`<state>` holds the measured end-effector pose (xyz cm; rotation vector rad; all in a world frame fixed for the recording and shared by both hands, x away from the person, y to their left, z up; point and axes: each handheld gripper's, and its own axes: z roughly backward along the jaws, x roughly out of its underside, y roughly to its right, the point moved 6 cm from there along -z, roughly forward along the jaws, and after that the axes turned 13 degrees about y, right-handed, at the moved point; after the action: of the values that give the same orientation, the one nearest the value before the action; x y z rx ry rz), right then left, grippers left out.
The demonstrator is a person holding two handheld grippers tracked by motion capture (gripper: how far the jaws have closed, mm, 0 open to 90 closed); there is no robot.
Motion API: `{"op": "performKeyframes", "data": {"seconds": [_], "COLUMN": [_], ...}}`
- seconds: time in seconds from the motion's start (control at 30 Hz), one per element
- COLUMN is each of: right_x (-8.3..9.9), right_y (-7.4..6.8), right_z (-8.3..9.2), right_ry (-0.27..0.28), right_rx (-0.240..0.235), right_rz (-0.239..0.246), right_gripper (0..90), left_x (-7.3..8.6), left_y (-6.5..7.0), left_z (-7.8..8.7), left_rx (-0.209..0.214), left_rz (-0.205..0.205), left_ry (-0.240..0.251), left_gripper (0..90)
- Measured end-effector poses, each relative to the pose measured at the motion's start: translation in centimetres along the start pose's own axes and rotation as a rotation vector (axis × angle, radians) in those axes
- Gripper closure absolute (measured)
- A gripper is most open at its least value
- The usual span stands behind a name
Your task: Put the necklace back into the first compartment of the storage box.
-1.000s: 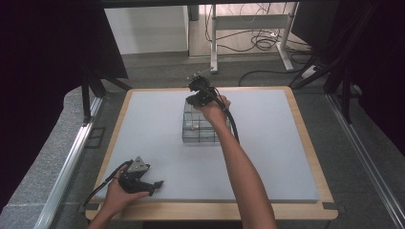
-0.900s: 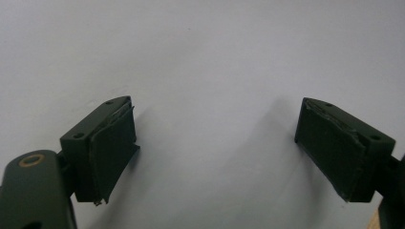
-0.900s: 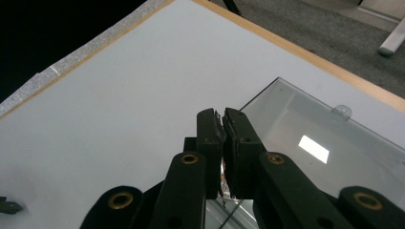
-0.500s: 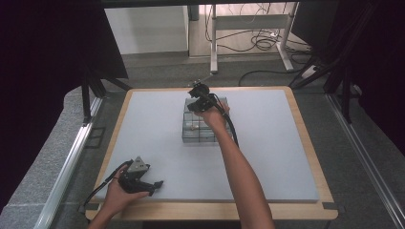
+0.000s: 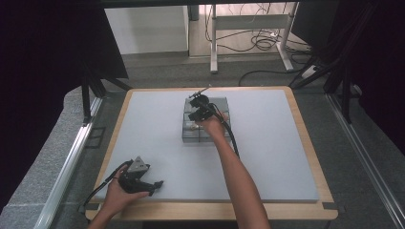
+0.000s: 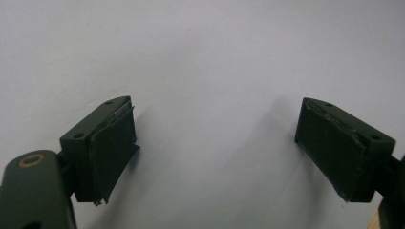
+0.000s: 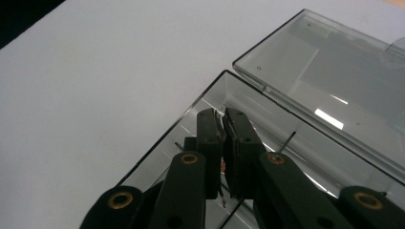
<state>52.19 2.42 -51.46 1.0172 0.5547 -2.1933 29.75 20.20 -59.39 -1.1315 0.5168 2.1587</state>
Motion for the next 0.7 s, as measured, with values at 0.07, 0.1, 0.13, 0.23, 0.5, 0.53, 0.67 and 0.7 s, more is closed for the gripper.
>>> {"op": "performKeyframes", "data": {"seconds": [0.07,0.1,0.13,0.23,0.5,0.53,0.67,0.7], "right_x": [0.4,0.5,0.7,1.2,2.3,2.4,2.4,2.3], "right_y": [0.1,0.1,0.2,0.4,0.8,0.8,0.8,0.8], "right_z": [-0.3,-0.5,-0.6,-1.1,-2.0,-2.0,-2.0,-1.9], "right_ry": [-0.005,-0.010,-0.017,-0.029,-0.058,-0.059,-0.055,-0.050], "right_rx": [0.004,0.003,0.005,0.009,0.014,0.016,0.004,0.003], "right_rz": [-0.004,-0.005,0.001,-0.007,-0.013,-0.017,-0.022,-0.024], "right_gripper": [83.9,83.9,83.8,83.8,83.7,83.6,72.4,70.3], "left_x": [0.0,0.0,0.0,0.0,0.0,0.0,0.0,0.0], "left_y": [0.0,0.0,0.0,0.0,0.0,0.0,0.0,0.0], "left_z": [0.0,0.0,0.0,0.0,0.0,0.0,0.0,0.0], "left_rx": [0.001,0.000,0.000,0.000,0.002,0.002,0.002,0.002], "left_rz": [0.002,0.002,0.002,0.002,0.001,0.001,0.001,0.001], "left_ry": [0.001,0.001,0.001,0.002,0.001,0.001,0.001,0.001], "left_gripper": [13.8,13.8,13.8,13.7,13.7,13.7,13.6,13.6]}}
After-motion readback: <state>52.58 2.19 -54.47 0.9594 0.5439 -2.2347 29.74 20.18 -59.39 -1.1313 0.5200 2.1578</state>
